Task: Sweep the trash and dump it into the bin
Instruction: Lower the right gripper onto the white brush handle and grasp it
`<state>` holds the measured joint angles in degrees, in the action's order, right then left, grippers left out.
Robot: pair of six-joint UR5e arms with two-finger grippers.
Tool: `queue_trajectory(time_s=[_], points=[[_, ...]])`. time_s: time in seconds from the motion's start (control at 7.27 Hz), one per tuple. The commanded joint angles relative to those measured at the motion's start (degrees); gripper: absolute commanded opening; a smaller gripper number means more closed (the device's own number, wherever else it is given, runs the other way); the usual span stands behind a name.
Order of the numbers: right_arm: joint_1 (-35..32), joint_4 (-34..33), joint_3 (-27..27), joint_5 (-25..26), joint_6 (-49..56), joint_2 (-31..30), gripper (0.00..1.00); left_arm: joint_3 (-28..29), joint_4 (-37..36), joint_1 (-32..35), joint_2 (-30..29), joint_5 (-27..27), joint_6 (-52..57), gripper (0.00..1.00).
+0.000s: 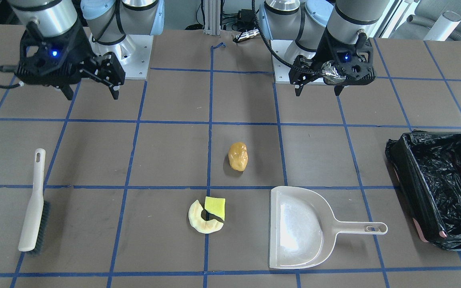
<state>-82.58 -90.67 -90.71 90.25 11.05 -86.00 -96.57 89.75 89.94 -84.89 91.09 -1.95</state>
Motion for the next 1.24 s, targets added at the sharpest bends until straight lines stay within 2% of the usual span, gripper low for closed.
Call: queue_trajectory(time_s=[0.0, 0.14, 0.41, 0.55, 0.69, 0.83, 0.96, 1.1], points=[[8.6, -5.4, -2.5, 3.6, 13.8, 7.0, 0.99, 0.1, -0.8, 0.0, -0.5, -0.4, -0.7, 1.00], [11.4, -9.2, -5.7, 6.7, 15.0, 8.6, 0.97, 0.0, -1.5, -0.8, -0.9, -0.3, 0.0, 1.00], [13.8, -22.6, -16.0, 7.8, 19.4, 9.8, 0.97, 0.3, -1.5, -0.9, -0.9, 0.1, 0.0, 1.00], [14.3, -26.6, -18.8, 7.7, 19.7, 9.9, 0.97, 0.1, -1.6, -1.0, -1.0, 0.1, 0.0, 1.00], [14.3, -26.8, -19.2, 7.5, 19.7, 10.3, 0.96, 0.9, -3.3, -1.9, -1.2, 0.1, -0.3, 1.00], [14.3, -26.9, -19.1, 7.6, 19.6, 11.1, 0.89, 0.2, -7.1, -5.3, -1.4, 0.1, -0.6, 1.00], [14.5, -27.1, -19.1, 7.4, 19.4, 11.6, 0.83, 0.3, -7.5, -9.5, -1.9, 0.1, -2.4, 1.00], [15.0, -27.7, -19.0, 7.4, 19.2, 12.3, 0.83, 0.0, -7.6, -11.1, -2.6, 0.1, -8.0, 1.00]])
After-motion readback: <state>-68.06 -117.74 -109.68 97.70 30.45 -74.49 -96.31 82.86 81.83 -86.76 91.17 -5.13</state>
